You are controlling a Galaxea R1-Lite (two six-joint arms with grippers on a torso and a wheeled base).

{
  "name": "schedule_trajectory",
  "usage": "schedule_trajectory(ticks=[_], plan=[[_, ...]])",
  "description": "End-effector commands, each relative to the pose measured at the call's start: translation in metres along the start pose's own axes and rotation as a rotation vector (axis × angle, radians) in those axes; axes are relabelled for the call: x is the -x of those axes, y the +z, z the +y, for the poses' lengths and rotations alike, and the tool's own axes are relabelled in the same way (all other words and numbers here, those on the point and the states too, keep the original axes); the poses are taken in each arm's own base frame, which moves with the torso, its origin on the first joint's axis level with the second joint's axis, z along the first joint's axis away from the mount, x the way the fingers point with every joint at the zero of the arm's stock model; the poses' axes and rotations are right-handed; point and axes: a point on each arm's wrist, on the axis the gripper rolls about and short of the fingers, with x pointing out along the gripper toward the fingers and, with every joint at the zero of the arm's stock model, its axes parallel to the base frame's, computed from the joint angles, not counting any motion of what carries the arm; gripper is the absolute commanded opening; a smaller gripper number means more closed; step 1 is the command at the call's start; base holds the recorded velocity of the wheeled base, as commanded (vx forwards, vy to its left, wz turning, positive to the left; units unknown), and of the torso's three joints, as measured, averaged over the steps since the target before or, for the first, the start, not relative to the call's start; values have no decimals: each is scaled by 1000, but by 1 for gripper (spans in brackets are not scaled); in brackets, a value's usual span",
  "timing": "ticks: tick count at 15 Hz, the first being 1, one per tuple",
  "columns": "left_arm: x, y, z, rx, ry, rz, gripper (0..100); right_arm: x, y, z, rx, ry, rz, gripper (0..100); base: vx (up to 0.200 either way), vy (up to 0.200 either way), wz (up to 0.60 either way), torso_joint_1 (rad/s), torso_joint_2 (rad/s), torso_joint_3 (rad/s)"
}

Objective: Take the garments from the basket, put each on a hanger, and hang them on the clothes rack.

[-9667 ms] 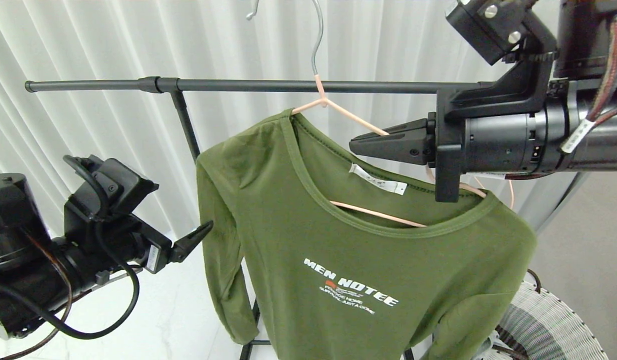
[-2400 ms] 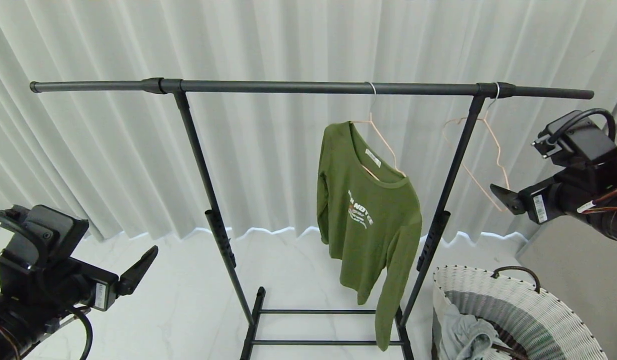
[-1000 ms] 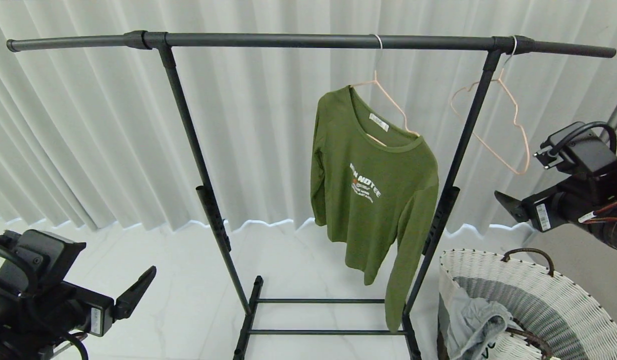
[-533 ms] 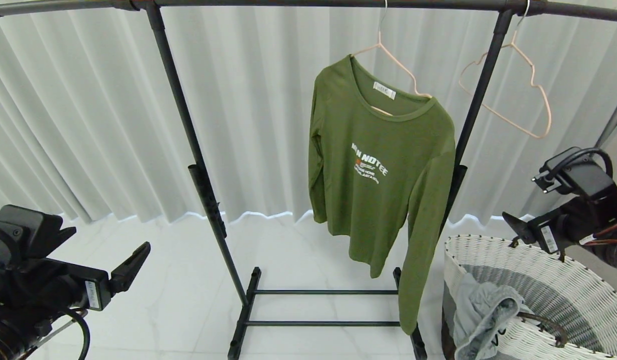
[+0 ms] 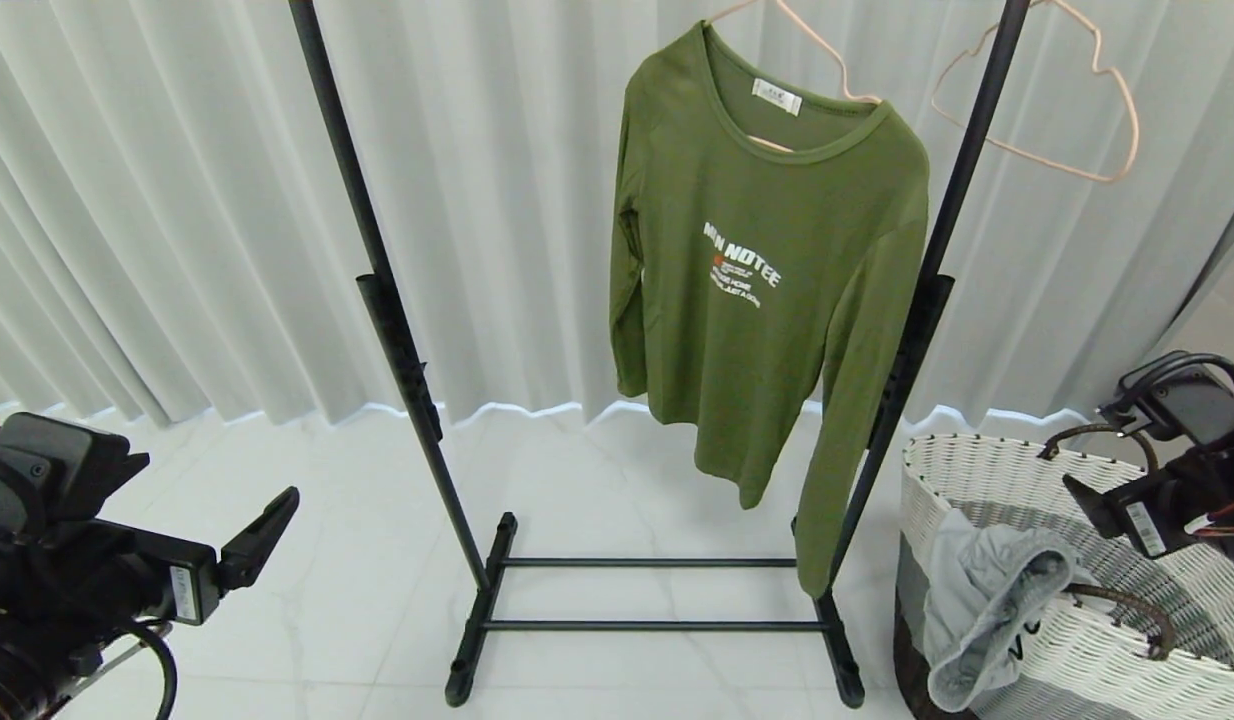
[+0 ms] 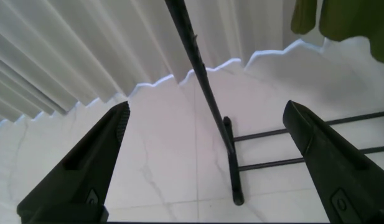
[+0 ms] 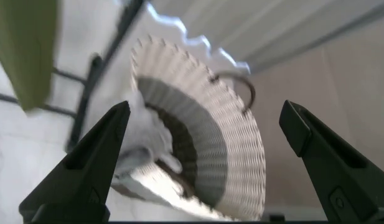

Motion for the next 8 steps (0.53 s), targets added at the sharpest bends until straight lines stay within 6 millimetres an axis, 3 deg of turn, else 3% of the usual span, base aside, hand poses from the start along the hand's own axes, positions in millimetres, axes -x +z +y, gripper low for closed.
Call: schedule_trajectory(ticks=[1,8], plan=[[2,2,1,-15,7,-18,100,3,-9,-8,0,-37,24,100,0,0,0,-41,330,266],[11,0,-4,-128,-15,-40,100,19,-31,-6,96,-60,89,100,0,0,0,-7,48,34]])
